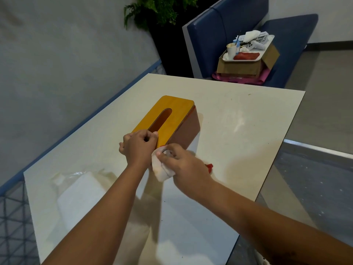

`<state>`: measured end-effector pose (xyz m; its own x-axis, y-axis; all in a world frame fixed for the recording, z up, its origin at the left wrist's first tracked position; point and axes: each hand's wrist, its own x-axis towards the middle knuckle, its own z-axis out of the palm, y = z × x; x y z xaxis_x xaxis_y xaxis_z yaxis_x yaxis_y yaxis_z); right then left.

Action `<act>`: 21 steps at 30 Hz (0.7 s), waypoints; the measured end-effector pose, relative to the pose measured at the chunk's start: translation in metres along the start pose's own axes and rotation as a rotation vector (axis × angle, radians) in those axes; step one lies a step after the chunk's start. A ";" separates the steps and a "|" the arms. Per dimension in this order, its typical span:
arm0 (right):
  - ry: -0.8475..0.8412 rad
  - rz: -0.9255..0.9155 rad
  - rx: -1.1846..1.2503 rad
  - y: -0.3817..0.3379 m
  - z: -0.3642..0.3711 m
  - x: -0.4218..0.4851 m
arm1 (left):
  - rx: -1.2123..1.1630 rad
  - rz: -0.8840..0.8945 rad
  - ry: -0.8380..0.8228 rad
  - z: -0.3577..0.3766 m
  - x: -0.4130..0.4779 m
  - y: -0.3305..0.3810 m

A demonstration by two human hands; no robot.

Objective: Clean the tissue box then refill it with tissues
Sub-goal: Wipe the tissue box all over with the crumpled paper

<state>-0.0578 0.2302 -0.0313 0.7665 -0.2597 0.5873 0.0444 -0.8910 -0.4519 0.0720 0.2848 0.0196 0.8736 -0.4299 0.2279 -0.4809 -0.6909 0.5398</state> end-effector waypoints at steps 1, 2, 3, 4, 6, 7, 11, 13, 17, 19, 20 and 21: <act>-0.014 -0.017 -0.004 -0.001 0.002 -0.001 | 0.005 -0.001 -0.001 0.000 0.000 0.000; -0.024 -0.029 -0.015 0.000 0.002 -0.001 | 0.009 -0.001 -0.003 0.000 0.000 0.000; -0.034 -0.040 -0.036 0.002 0.001 0.000 | 0.014 -0.002 -0.005 0.000 0.001 0.000; -0.042 -0.050 -0.066 0.006 0.000 0.001 | 0.020 -0.003 -0.009 0.000 0.001 0.000; -0.044 -0.060 -0.129 0.015 -0.004 0.003 | 0.026 -0.002 -0.013 -0.001 0.000 0.000; -0.033 -0.047 -0.146 0.020 -0.006 0.004 | 0.030 -0.002 -0.017 -0.001 0.000 0.001; 0.025 0.025 -0.238 0.044 -0.015 0.015 | 0.085 0.009 -0.029 -0.003 0.000 0.002; 0.025 0.064 -0.275 0.056 -0.020 0.022 | 0.102 0.018 -0.031 -0.003 0.000 0.003; -0.006 0.195 -0.288 0.075 -0.028 0.035 | 0.119 0.021 -0.038 -0.002 0.001 0.001; 0.004 0.259 -0.286 0.084 -0.034 0.043 | 0.120 0.025 -0.041 -0.002 0.001 0.001; 0.018 0.297 -0.278 0.088 -0.037 0.046 | 0.121 0.028 -0.041 -0.002 0.001 0.002; 0.036 0.344 -0.249 0.093 -0.038 0.050 | 0.118 0.029 -0.040 -0.002 0.001 0.002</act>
<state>-0.0394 0.1197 -0.0184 0.6862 -0.5670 0.4557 -0.3701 -0.8115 -0.4522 0.0721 0.2843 0.0228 0.8566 -0.4722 0.2079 -0.5134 -0.7405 0.4337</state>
